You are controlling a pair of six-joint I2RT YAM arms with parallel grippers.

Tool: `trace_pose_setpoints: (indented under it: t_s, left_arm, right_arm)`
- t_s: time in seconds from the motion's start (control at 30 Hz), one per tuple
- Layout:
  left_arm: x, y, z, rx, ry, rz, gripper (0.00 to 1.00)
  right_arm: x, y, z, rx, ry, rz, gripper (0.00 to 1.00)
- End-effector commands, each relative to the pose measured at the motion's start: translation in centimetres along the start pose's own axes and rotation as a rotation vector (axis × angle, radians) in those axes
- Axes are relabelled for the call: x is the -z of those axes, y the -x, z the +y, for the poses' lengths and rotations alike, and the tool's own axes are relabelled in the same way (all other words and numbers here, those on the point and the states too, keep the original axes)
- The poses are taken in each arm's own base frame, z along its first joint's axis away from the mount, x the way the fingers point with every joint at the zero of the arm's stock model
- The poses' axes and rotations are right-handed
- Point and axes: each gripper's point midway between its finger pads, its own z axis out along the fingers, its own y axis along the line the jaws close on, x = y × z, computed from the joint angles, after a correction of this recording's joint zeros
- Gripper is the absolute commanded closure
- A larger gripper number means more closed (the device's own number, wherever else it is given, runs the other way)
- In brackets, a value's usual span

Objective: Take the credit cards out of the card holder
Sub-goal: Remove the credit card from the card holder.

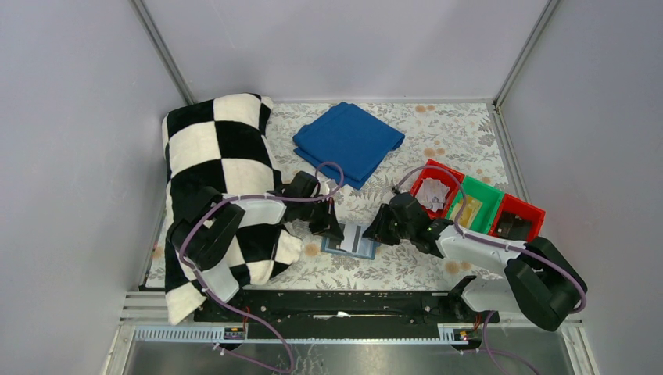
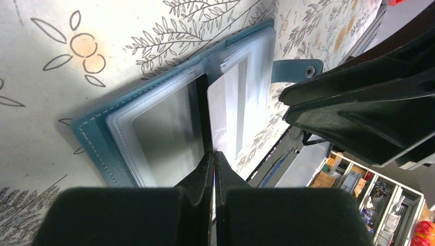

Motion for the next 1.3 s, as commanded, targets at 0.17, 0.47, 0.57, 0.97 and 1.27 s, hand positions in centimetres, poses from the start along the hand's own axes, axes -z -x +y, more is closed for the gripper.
trace_pose_setpoints:
  t_s: [0.17, 0.47, 0.57, 0.97, 1.27]
  left_arm:
    - [1.8, 1.4, -1.0, -0.092, -0.001, -0.036, 1.00]
    - [2.1, 1.7, -0.7, -0.094, 0.026, -0.042, 1.00]
    - [2.5, 1.8, -0.9, -0.101, 0.027, -0.054, 1.00]
    - [3.0, 2.0, -1.8, -0.109, -0.013, -0.043, 1.00]
    - [3.4, 2.0, -2.2, -0.133, -0.025, -0.034, 1.00]
  right_arm:
    - [-0.2, 0.9, 2.4, -0.011, 0.084, -0.016, 0.67]
    - [-1.3, 0.0, 3.5, -0.041, 0.175, 0.031, 0.65]
    - [-2.0, -0.8, 3.3, -0.061, 0.194, 0.058, 0.65]
    - [-3.2, -1.7, 1.7, -0.086, 0.148, 0.086, 0.67]
    - [-3.5, -1.9, 1.0, -0.082, 0.127, 0.092, 0.67]
